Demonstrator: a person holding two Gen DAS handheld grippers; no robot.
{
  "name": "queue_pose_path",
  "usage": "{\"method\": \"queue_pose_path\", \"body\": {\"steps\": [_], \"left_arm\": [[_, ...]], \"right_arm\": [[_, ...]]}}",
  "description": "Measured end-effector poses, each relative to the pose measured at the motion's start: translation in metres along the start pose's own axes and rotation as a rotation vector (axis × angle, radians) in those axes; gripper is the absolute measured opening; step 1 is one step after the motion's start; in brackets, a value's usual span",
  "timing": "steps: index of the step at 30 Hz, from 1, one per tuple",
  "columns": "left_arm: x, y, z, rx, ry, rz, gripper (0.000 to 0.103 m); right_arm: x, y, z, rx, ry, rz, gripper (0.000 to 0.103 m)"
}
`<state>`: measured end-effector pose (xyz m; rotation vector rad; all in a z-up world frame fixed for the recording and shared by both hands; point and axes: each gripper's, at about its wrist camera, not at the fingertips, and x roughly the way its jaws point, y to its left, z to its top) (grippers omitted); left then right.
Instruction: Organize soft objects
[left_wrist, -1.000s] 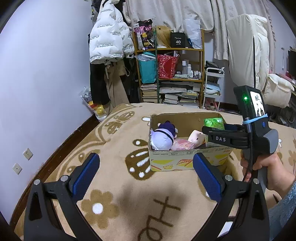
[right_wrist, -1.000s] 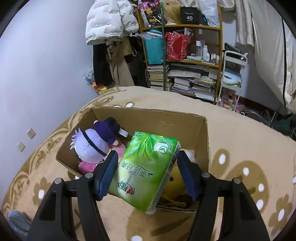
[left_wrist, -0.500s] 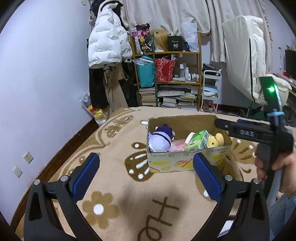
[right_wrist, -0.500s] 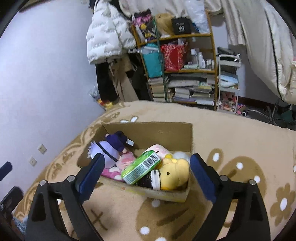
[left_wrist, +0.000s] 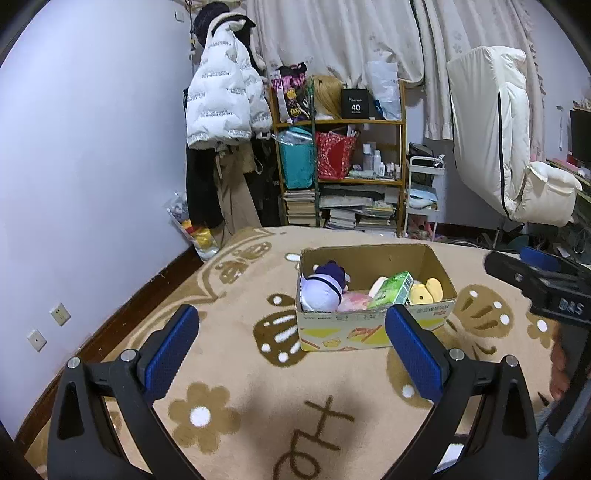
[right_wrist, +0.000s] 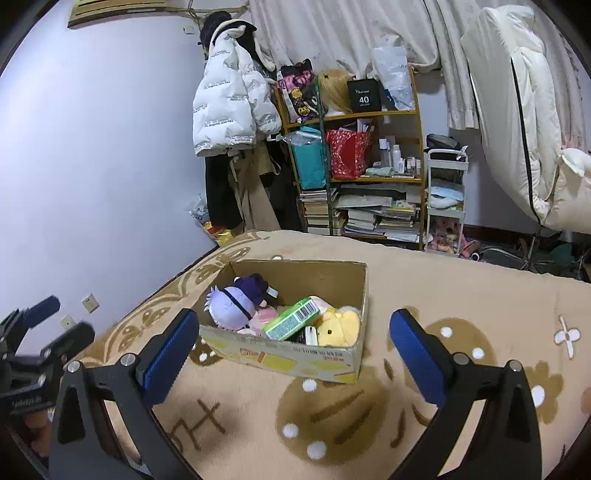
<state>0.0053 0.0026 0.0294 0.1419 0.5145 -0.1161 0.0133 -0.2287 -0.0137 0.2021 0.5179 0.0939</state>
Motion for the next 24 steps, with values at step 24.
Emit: {"method": "queue_pose_path", "body": {"steps": [24], "left_arm": [[-0.005, -0.006, -0.005, 0.056, -0.043, 0.037, 0.100]], "right_arm": [[-0.040, -0.021, -0.025, 0.028, -0.065, -0.068, 0.103]]}}
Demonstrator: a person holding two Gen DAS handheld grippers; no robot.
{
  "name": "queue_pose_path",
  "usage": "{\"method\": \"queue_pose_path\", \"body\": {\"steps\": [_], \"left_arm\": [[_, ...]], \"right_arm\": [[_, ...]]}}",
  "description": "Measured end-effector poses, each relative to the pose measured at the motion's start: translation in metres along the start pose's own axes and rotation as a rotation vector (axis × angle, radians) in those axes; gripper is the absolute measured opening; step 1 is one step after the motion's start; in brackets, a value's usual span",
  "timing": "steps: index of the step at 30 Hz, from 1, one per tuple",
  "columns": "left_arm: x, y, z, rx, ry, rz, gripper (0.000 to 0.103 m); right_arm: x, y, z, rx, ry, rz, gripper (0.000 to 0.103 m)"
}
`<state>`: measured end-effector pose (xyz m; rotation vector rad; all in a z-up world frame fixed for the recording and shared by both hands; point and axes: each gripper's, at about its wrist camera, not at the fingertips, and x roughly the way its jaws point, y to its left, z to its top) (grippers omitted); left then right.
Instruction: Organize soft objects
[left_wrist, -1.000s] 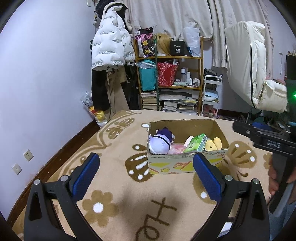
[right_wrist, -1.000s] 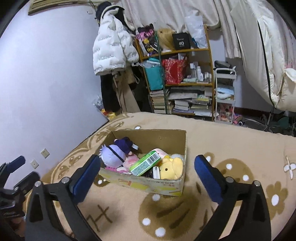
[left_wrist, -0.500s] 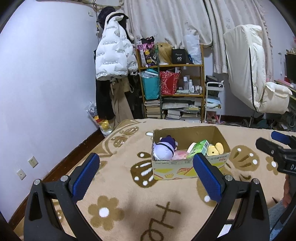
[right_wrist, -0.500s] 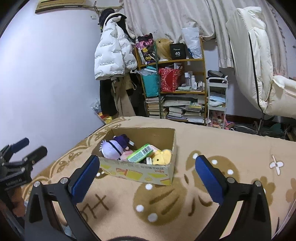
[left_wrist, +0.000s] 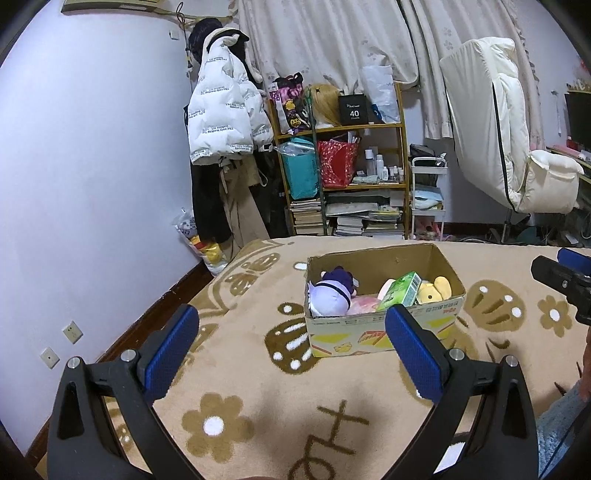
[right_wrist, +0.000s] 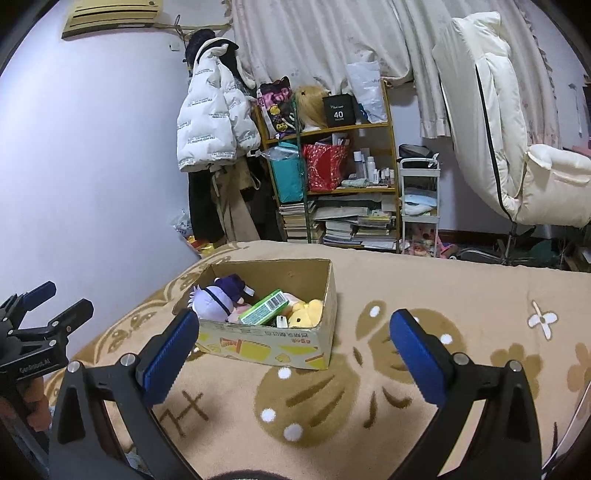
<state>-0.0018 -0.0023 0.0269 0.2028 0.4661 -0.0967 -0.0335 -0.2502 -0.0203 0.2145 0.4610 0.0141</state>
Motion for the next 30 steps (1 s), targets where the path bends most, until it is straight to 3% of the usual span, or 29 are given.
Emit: {"method": "queue_pose_path", "body": {"steps": [30], "left_arm": [[0.0047, -0.0004, -0.0018, -0.005, 0.003, -0.009, 0.100]], "right_arm": [[0.0001, 0.0041, -0.0002, 0.002, 0.011, 0.004, 0.103]]}}
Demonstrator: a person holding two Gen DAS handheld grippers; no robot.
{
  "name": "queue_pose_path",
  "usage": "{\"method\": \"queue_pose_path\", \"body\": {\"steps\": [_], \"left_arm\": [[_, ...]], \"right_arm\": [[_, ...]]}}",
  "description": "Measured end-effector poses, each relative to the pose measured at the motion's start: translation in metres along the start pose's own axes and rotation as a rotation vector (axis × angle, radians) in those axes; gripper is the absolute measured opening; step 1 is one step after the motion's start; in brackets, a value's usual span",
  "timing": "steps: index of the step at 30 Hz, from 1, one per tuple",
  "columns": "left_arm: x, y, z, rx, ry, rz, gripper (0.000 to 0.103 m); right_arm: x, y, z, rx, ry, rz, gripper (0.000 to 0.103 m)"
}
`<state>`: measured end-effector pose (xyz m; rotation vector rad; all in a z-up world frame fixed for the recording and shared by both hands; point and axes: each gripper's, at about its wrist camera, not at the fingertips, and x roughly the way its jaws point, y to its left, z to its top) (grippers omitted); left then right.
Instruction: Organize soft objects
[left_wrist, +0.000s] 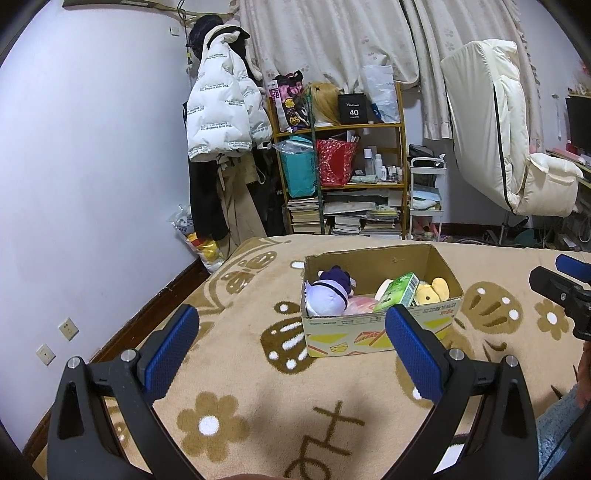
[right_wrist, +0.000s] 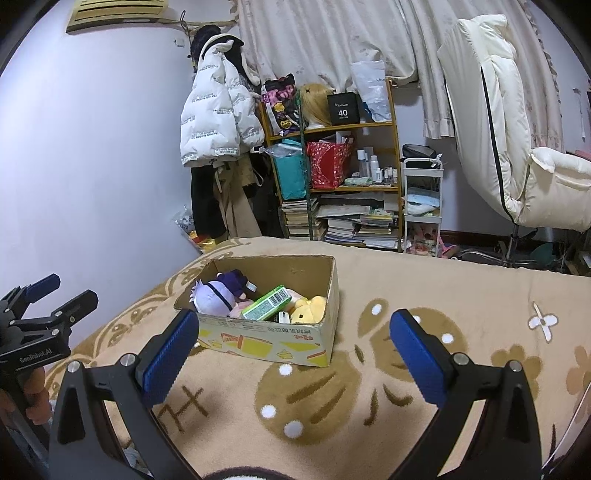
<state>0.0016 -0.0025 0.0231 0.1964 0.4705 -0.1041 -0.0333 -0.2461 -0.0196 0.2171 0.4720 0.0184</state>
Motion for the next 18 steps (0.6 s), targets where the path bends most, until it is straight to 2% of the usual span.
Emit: {"method": "queue_pose_path", "body": {"steps": [18], "left_arm": [[0.0024, -0.0063, -0.0018, 0.006, 0.009, -0.006, 0.100]], "right_arm": [[0.0004, -0.0013, 0.0000, -0.005, 0.000, 0.004, 0.103]]}}
